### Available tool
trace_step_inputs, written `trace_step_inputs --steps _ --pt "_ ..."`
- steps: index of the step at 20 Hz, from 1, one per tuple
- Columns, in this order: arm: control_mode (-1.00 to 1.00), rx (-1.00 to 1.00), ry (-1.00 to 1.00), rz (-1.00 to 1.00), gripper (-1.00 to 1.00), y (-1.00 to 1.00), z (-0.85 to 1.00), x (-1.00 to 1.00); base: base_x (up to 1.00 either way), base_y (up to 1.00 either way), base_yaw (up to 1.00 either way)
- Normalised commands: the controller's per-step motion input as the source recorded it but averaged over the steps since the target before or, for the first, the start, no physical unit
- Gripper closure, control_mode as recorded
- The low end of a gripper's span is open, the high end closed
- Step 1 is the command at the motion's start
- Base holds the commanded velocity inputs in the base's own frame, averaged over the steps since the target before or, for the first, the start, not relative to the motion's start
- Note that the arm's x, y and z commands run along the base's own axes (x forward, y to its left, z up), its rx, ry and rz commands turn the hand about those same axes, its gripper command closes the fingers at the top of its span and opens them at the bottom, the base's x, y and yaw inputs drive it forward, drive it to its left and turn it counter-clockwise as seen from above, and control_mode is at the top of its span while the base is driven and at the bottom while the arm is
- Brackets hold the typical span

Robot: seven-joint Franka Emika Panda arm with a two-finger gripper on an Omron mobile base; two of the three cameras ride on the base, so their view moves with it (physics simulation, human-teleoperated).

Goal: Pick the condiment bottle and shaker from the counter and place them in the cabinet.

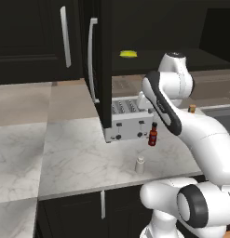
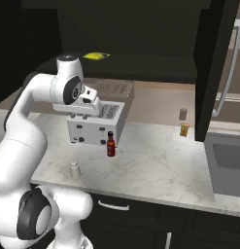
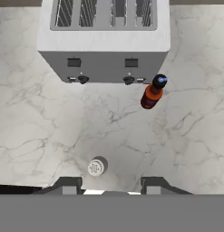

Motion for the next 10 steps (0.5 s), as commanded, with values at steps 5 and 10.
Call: trace_step_inputs --steps 5,10 --pt "-1.0 0.0 0.0 0.0 -1.0 0.0 0.0 -0.19 0.0 0.0 0.0" --pt "-1.0 0.0 -0.02 0.02 -1.0 0.0 -0.01 -0.41 0.0 0.0 0.0"
